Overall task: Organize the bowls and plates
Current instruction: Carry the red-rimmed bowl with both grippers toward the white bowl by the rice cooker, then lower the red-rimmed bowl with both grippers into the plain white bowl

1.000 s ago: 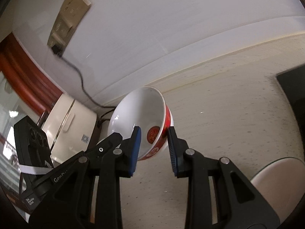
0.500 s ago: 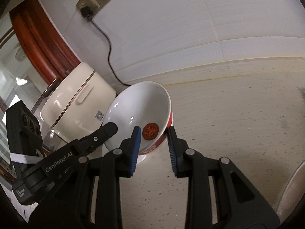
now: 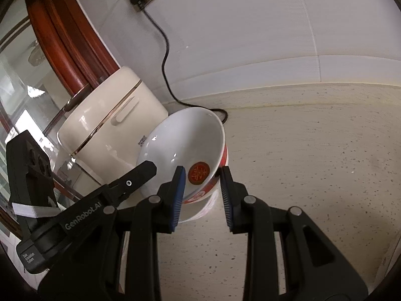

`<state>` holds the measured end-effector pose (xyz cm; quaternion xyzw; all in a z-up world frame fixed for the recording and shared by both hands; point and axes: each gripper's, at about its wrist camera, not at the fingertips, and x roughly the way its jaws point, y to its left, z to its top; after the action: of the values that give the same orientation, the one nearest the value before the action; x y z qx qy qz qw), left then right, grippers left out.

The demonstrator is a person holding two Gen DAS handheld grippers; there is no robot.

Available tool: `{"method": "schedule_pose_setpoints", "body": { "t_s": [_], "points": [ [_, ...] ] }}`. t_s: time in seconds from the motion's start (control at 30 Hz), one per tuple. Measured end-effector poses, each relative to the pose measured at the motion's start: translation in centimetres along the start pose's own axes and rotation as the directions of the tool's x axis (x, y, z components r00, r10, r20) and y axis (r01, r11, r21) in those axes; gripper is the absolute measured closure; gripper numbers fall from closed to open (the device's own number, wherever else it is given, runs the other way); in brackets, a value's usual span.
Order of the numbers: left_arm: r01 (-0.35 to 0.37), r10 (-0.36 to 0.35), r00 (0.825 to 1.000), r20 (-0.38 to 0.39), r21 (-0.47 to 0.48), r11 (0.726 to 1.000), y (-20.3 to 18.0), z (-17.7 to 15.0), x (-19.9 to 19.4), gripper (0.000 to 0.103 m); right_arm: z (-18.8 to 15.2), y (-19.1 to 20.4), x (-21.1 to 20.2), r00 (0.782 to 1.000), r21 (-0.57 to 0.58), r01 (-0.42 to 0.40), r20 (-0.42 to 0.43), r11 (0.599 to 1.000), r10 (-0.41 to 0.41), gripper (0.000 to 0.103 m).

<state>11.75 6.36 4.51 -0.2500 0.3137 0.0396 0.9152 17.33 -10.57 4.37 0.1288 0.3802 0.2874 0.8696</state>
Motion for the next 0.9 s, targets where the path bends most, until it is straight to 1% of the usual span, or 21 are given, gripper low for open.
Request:
{"method": "schedule_pose_setpoints", "body": {
  "t_s": [0.1, 0.23, 0.4, 0.73, 0.9],
  "points": [
    [-0.028, 0.027, 0.999, -0.016, -0.015, 1.000, 0.7, 0.0, 0.2, 0.087, -0.2, 0.7, 0.7, 1.000, -0.020, 0.002, -0.018, 1.000, -0.002, 0.071],
    [-0.047, 0.046, 0.999, -0.026, -0.026, 0.999, 1.1, 0.1, 0.2, 0.087, -0.5, 1.1, 1.3, 0.999, -0.031, 0.001, -0.039, 1.000, -0.003, 0.071],
    [-0.086, 0.085, 0.996, -0.036, -0.014, 0.996, 1.1, -0.2, 0.4, 0.087, -0.8, 1.5, 2.3, 0.998, -0.042, 0.009, -0.063, 0.999, -0.011, 0.071],
    [-0.131, 0.129, 0.988, -0.080, -0.015, 0.991, 1.4, -0.5, 0.7, 0.087, -1.2, 1.8, 3.6, 0.994, -0.047, 0.022, -0.108, 0.999, -0.027, 0.071],
    [-0.153, 0.151, 0.985, -0.088, -0.007, 0.988, 1.2, -0.6, 0.7, 0.087, -1.3, 1.9, 4.0, 0.992, -0.053, 0.022, -0.121, 0.998, -0.029, 0.071]
  ]
}}
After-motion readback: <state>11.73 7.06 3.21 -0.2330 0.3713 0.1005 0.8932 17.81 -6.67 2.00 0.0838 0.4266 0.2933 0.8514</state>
